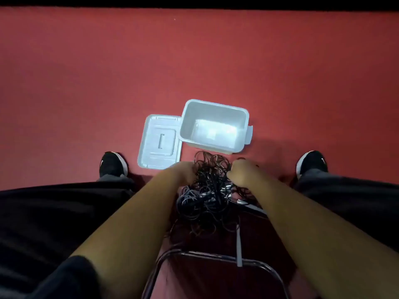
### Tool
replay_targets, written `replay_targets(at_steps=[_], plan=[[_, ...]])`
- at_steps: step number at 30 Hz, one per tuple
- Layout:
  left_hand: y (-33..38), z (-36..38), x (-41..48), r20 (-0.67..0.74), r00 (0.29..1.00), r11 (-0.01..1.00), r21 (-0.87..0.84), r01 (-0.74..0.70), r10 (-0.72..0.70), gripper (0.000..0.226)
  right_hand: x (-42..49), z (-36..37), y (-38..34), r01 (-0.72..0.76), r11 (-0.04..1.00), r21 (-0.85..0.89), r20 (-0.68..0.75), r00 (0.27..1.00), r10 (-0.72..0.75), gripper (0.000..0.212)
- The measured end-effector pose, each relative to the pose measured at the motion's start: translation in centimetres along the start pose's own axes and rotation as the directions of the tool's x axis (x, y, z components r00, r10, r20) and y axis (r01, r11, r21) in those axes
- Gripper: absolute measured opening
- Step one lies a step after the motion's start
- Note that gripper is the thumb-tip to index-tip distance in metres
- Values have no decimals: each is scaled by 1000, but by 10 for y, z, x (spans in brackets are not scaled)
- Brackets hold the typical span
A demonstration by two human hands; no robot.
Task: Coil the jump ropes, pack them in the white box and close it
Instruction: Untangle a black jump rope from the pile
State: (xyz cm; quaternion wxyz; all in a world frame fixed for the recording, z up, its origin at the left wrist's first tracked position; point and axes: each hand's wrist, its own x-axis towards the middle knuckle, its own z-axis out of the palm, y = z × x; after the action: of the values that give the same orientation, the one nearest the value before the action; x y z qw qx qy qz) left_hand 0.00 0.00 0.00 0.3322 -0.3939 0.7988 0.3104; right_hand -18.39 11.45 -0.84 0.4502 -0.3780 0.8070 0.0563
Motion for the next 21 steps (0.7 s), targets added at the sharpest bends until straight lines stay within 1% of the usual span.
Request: replay_targets(at_steps=[1,4,6,8,10,11,13,15,17,18,20,21], plan=[[-2,8,6,34,999,1000,8,24,-24,38,7,5,1,4,1000,16,18,1000,-5,34],[-14,33,18,22,994,994,-7,106,-105,54,17,18,0,1,999,43,41,999,-3,30],[-19,49,31,33,991,990,-37,133,-132,58,24,28,1,12,1000,18,48,999,-12,30],[-19,51,36,25,991,985,-109,136,-134,58,25,31,1,7,1000,23,50,999,-8,30],[-19,57,44,34,992,973,-193,127,-122,54,28,35,2,5,999,41,75,997,-8,31],[-20,59,47,14,993,968,-223,117,-117,49,29,37,3,0,999,48,83,997,-4,32],[-20,60,50,-55,988,953,-277,122,-143,37,29,39,2,-12,998,62,83,997,6,32],[-20,56,51,-124,973,924,-356,140,-196,30,29,39,1,-9,997,83,80,997,2,25],[-21,52,50,-133,958,877,-450,168,-253,23,28,38,-1,-6,996,94,90,996,-2,15],[-21,51,50,-129,952,846,-502,180,-279,22,26,38,-2,0,995,103,92,996,-9,13],[-21,48,48,-134,939,772,-612,174,-317,23,26,38,-4,11,993,117,76,997,-20,17],[-20,46,47,-138,939,740,-655,152,-314,17,25,38,-6,19,993,117,64,998,-27,21]])
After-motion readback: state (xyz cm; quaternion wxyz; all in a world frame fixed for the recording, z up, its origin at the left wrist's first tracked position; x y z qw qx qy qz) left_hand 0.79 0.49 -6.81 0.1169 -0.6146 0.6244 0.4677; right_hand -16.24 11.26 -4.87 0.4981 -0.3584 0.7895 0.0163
